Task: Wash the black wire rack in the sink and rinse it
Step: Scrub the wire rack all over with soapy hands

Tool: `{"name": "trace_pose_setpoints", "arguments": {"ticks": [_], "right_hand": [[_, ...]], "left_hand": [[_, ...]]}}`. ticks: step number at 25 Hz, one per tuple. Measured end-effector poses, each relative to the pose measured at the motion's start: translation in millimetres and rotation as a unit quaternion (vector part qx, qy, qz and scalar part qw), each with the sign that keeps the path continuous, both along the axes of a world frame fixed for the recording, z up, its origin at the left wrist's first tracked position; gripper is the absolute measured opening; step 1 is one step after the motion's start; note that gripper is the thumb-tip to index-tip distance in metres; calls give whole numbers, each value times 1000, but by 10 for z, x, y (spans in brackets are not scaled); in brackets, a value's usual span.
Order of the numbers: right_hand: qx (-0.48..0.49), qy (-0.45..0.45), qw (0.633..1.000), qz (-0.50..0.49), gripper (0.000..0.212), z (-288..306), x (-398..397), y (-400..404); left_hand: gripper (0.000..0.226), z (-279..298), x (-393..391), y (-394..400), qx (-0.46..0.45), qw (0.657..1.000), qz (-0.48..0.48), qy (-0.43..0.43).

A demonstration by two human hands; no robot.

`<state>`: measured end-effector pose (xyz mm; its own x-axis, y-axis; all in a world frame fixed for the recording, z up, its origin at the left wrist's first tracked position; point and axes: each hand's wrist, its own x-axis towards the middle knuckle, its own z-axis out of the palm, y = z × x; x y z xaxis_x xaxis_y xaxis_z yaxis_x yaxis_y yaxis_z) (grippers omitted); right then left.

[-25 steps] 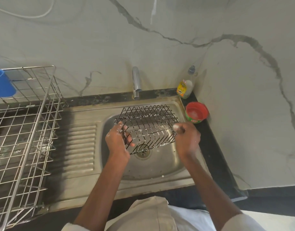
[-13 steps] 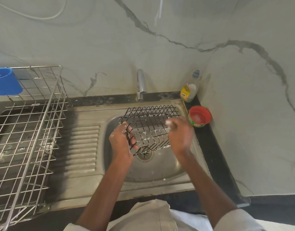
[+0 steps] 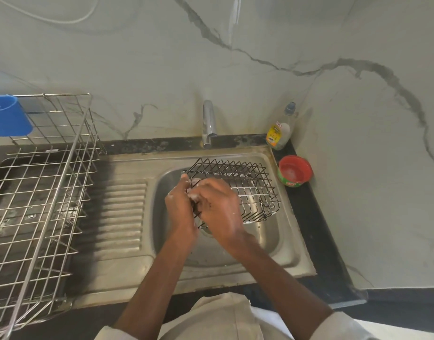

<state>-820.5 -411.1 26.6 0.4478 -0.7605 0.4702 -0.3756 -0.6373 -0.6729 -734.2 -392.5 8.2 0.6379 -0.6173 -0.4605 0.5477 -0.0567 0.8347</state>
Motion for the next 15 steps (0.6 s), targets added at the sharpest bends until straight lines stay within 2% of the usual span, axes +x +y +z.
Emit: {"name": "trace_pose_setpoints", "arguments": {"ticks": [2, 4, 9, 11, 15], "right_hand": [[27, -26, 998, -51, 23, -88, -129, -129], [82, -12, 987, -136, 26, -219, -340, -341], [200, 73, 922, -325, 30, -384, -963, -789], [191, 59, 930, -309, 24, -324, -821, -672], [72, 11, 991, -110, 24, -170, -263, -190]], "left_hand": [[42, 24, 9, 13, 12, 1000, -11, -7], [45, 42, 16, 36, 19, 1000, -20, -7], [45, 39, 12, 60, 21, 999, -28, 15], [46, 44, -31, 36, 16, 999, -40, 11], [46, 45, -68, 6, 33, 999, -41, -7]]}}
